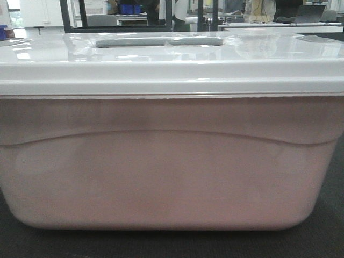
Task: Grab white bin and place on right shelf
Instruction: 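Move both grippers open toward the sides of the pink bin, then close both grippers on the white lid rims at the bin's ends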
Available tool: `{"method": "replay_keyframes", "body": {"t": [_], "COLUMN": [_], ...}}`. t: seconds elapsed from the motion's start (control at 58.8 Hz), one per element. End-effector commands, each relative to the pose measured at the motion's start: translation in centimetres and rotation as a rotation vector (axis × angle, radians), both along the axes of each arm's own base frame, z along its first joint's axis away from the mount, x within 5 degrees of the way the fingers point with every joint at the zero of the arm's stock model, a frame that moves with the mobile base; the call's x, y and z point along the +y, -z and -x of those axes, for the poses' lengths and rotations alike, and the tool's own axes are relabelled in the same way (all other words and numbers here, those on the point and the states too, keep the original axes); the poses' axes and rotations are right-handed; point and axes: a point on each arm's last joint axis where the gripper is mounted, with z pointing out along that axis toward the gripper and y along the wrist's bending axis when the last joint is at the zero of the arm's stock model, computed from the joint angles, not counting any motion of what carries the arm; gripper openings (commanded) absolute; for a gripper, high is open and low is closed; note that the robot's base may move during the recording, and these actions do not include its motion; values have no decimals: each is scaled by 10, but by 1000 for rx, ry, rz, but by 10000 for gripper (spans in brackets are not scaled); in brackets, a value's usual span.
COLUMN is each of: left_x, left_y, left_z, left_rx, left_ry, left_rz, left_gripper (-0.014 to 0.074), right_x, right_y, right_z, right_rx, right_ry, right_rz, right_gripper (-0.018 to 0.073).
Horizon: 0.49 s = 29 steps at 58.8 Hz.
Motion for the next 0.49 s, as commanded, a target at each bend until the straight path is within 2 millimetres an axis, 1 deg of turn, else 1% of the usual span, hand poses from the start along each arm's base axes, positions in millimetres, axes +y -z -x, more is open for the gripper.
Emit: {"method": "replay_keyframes", "body": {"t": [0.0, 0.068, 0.119, 0.221, 0.272, 0.306, 0.34, 0.357, 0.409, 0.477], "left_x": [-1, -3, -4, -7, -10, -12, -13, -14, -19, -24], "left_y": [-40, -53, -61, -67, -68, -68, -67, -67, -65, -63], "left_z": [-7, -22, -32, -53, -64, -69, -72, -74, -79, -84], "left_rx": [41, 115, 166, 260, 298, 325, 351, 365, 442, 543], "left_ry": [6, 14, 21, 50, 70, 89, 107, 116, 161, 207], "left_rz": [-14, -21, -23, -4, 18, 41, 63, 74, 120, 146], "left_gripper": [-78, -25, 34, 200, 293, 340, 375, 385, 402, 402], "right_x": [0, 0, -1, 0, 0, 0, 0, 1, 2, 6], "right_y": [-38, -51, -58, -62, -59, -57, -56, -54, -51, -48], "right_z": [-7, -17, -26, -48, -61, -68, -73, -77, -83, -89], "right_rx": [-41, -21, 11, 108, 182, 233, 274, 309, 408, 547], "right_ry": [0, 0, -2, -7, -11, -16, -23, -29, -55, -101], "right_rz": [-1, -1, -1, -1, -2, -7, -16, -23, -51, -94], "right_gripper": [71, 101, 152, 317, 430, 497, 545, 578, 635, 626]}}
